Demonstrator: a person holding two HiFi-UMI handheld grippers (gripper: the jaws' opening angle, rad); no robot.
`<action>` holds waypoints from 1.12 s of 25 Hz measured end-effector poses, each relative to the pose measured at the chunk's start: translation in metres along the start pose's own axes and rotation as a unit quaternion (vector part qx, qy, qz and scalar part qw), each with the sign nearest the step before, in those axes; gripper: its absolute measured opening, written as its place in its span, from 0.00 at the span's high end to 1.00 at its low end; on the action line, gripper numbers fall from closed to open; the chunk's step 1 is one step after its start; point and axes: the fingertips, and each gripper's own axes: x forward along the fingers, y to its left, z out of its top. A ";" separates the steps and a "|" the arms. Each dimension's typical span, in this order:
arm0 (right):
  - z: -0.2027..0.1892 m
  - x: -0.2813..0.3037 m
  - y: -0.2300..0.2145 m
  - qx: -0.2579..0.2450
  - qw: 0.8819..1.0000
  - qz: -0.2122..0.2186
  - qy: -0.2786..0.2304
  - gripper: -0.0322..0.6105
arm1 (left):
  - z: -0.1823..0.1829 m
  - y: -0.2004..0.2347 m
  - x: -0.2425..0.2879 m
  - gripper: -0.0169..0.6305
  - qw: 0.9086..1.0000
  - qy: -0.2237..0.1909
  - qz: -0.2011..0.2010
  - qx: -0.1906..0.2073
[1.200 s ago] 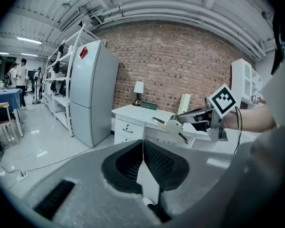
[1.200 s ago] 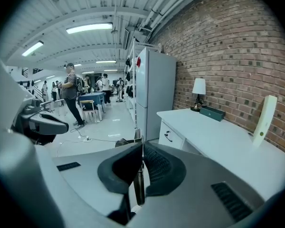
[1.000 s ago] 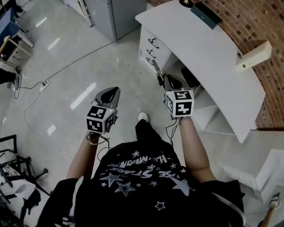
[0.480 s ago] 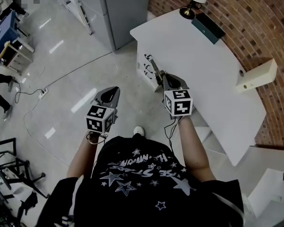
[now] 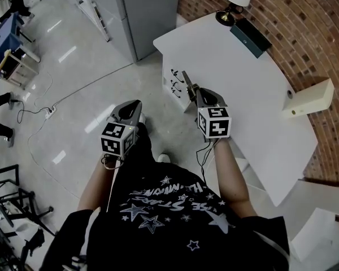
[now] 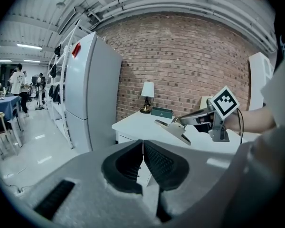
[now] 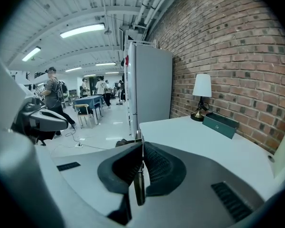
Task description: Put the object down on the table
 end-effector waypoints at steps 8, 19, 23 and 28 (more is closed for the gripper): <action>0.013 0.045 -0.024 0.006 1.000 -0.024 0.015 0.93 | 0.020 0.034 0.063 0.94 0.999 0.013 -0.034 0.012; 0.042 0.132 -0.057 -0.007 0.997 -0.058 0.043 0.93 | 0.062 0.090 0.158 0.94 0.995 0.014 -0.090 0.034; 0.062 0.164 -0.067 -0.021 0.996 -0.072 0.056 0.93 | 0.076 0.119 0.186 0.94 0.994 0.019 -0.105 0.027; 0.083 0.208 -0.079 -0.042 0.993 -0.085 0.070 0.93 | 0.096 0.149 0.223 0.94 0.991 0.028 -0.126 0.033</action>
